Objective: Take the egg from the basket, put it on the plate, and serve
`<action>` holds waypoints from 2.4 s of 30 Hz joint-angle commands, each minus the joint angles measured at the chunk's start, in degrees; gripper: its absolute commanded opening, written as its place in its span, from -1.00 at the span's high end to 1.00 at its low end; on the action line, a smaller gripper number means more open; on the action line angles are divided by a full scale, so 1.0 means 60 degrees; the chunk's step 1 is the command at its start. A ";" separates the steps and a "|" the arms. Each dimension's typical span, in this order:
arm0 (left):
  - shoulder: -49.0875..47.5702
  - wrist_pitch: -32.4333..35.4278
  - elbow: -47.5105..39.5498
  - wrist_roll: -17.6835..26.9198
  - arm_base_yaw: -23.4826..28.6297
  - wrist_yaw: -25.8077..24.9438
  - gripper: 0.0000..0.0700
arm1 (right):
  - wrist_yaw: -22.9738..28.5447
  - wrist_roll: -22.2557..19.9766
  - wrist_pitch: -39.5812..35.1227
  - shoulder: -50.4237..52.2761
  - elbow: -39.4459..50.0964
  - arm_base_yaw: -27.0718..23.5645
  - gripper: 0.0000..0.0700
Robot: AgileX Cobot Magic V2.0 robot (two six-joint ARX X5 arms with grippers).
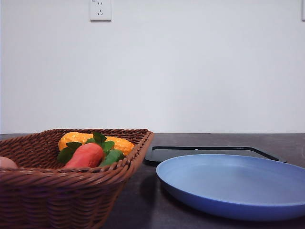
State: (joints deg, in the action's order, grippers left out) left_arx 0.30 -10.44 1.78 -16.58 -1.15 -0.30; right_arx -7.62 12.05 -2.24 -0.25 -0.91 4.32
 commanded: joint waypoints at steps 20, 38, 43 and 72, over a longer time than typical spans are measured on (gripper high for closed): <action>0.1702 -0.1108 0.2370 -0.1120 0.0004 -0.0707 1.00 | -0.0233 0.1671 0.3498 -0.1803 -0.3153 0.0000 1.00; 0.7162 -0.2624 0.5072 0.0541 0.0000 -0.4742 1.00 | -0.2843 -0.0018 0.6043 -0.7155 -0.5380 0.0000 1.00; 0.8026 -0.2953 0.5523 0.0684 0.0000 -0.5203 0.93 | -0.3162 -0.0122 0.6119 -0.8234 -0.5380 0.0000 0.65; 0.8178 -0.2902 0.5588 0.0586 -0.0332 -0.5428 0.09 | -0.3978 0.0168 0.4207 -1.2987 -0.5377 0.0035 0.93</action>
State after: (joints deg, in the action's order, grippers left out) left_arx 48.90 -28.26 34.35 -13.87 -3.05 -32.60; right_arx -31.35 12.70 23.50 -77.43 -32.42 4.43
